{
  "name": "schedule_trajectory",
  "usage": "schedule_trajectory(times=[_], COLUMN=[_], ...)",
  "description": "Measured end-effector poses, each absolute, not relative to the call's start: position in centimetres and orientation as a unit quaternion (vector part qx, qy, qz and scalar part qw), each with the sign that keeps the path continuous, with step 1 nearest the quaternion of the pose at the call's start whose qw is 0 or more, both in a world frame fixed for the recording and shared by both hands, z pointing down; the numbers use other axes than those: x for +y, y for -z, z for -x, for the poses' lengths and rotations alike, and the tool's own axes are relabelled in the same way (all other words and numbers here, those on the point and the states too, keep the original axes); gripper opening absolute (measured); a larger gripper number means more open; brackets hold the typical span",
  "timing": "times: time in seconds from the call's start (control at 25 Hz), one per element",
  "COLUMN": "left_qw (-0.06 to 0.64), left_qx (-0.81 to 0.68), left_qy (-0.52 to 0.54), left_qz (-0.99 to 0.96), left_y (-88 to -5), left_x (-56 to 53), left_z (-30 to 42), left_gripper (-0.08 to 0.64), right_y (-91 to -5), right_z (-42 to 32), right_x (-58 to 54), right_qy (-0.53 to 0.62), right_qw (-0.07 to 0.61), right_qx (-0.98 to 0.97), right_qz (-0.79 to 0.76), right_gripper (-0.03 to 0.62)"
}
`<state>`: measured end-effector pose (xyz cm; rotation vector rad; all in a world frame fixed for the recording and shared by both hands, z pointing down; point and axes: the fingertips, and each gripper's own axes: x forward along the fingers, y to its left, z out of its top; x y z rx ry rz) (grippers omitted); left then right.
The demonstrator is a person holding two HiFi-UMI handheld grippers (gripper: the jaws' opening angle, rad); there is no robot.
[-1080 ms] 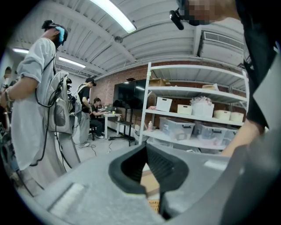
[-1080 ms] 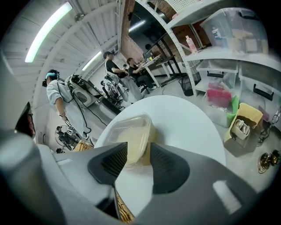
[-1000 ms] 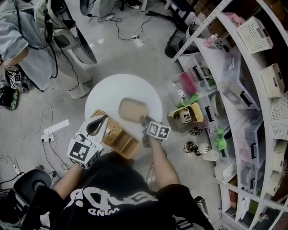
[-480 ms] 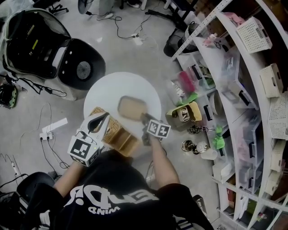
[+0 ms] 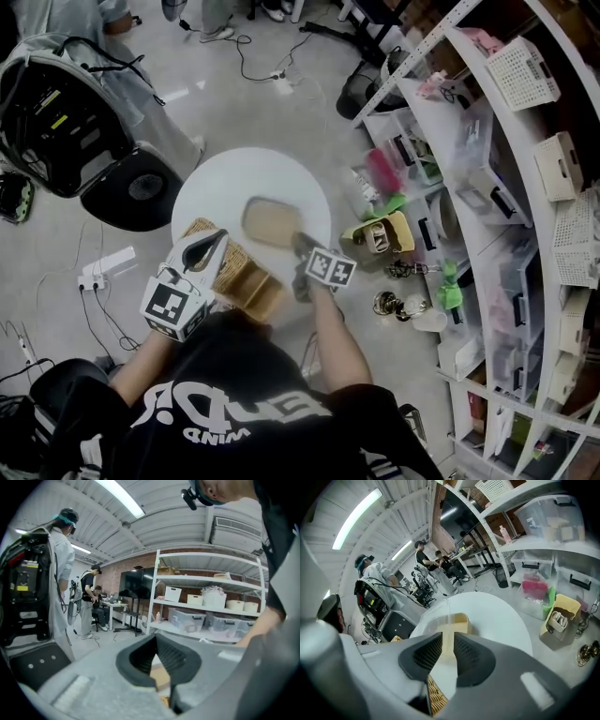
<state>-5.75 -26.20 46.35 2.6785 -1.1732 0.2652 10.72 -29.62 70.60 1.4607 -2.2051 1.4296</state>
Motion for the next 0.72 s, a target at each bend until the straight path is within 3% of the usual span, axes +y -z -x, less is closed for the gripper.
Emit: schedule_trajectory(times=[0.72], left_qw=[0.109], left_qx=[-0.390], left_qy=[-0.073], left_qz=[-0.911], left_y=[-45.2], left_x=[-22.8], left_z=[5.1], left_gripper=[0.002], right_y=[-64.0], right_z=[-10.1], right_x=[-27.0], right_qy=[-0.436], right_qw=[-0.003], right_qx=[-0.773], right_qz=[-0.460], right_gripper=[0.038])
